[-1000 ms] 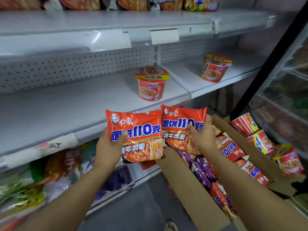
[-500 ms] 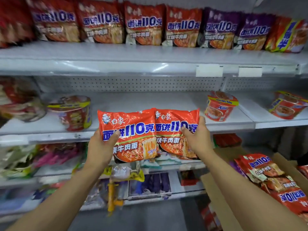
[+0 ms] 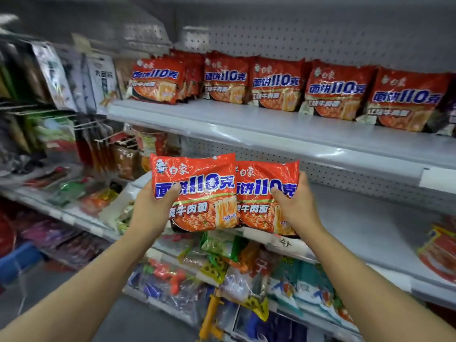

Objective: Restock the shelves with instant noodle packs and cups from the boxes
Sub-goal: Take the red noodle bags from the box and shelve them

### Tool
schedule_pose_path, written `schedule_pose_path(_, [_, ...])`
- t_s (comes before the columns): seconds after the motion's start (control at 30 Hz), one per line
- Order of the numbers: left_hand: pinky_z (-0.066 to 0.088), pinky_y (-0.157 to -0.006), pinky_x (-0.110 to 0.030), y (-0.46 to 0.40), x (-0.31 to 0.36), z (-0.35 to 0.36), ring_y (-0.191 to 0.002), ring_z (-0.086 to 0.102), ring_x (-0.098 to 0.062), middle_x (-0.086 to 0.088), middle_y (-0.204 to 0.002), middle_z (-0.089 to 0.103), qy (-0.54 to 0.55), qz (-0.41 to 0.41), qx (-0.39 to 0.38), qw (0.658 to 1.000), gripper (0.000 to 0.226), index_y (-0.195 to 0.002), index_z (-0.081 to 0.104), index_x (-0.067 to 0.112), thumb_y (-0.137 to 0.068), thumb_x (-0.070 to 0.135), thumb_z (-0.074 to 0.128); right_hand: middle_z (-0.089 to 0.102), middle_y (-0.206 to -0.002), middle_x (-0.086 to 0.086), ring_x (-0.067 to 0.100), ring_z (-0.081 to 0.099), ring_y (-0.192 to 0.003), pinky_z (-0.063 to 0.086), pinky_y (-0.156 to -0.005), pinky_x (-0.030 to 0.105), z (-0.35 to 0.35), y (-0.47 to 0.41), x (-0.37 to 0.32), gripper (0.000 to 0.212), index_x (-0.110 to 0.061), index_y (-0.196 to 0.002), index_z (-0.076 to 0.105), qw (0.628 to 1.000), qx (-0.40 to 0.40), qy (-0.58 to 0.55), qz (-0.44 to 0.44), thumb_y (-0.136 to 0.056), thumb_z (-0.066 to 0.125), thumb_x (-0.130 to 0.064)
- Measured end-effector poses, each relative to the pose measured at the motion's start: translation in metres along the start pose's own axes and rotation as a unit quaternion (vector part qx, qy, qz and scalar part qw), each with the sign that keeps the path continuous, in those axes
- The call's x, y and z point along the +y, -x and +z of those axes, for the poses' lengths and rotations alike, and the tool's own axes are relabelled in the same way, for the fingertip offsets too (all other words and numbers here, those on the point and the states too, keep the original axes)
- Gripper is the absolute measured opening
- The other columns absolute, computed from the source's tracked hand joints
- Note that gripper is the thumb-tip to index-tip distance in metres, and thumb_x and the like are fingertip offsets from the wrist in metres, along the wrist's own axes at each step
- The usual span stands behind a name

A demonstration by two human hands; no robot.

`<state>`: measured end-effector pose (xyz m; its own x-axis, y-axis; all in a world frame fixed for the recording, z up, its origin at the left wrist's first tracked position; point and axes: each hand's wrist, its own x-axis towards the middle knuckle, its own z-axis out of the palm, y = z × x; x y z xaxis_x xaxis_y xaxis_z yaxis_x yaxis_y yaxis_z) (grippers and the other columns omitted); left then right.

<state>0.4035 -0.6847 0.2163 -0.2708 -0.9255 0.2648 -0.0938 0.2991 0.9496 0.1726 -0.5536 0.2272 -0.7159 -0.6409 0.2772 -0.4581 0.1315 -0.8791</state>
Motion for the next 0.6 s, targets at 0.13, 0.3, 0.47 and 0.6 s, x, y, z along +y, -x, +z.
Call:
schedule_pose_path(0.13, [0.047,-0.060,-0.014,-0.009,0.009,-0.023,-0.073,0.063,0.000,0.011,-0.086,0.066,0.008,0.007,0.052,0.999,0.010,-0.100,0.060,0.017,-0.094,0.024,0.058,0.052,-0.087,-0.019,0.002,0.058,-0.078,0.042,-0.058,0.017,0.022,-0.015,-0.020,0.037,-0.025,-0.117,0.038,0.999,-0.019,-0.028,-0.028,-0.090,0.064,-0.021])
schedule_pose_path(0.3, [0.053,-0.074,-0.031,-0.025,0.019,-0.053,-0.083,0.068,-0.013,0.002,-0.094,0.071,0.042,0.009,0.081,0.996,0.010,-0.100,0.062,0.018,-0.092,0.025,0.060,0.052,-0.097,-0.011,-0.007,0.049,-0.072,0.038,-0.057,0.013,0.042,-0.029,-0.051,0.041,-0.016,-0.125,0.042,0.996,-0.029,-0.045,-0.066,-0.090,0.064,-0.019])
schedule_pose_path(0.47, [0.052,-0.068,-0.025,-0.055,0.030,-0.080,-0.075,0.069,-0.009,0.004,-0.091,0.070,0.069,0.013,0.103,0.992,0.004,-0.094,0.060,0.022,-0.092,0.026,0.060,0.052,-0.105,-0.008,0.000,0.053,-0.074,0.042,-0.060,0.016,0.060,-0.049,-0.084,0.048,-0.017,-0.131,0.038,0.995,-0.026,-0.056,-0.083,-0.091,0.063,-0.024])
schedule_pose_path(0.6, [0.051,-0.067,-0.025,-0.092,0.040,-0.097,-0.074,0.068,-0.008,0.005,-0.089,0.069,0.081,0.030,0.110,0.990,0.009,-0.097,0.061,0.019,-0.092,0.027,0.060,0.052,-0.104,-0.007,0.007,0.053,-0.080,0.042,-0.059,0.016,0.077,-0.070,-0.109,0.045,-0.017,-0.126,0.039,0.993,-0.005,-0.074,-0.090,-0.090,0.064,-0.024])
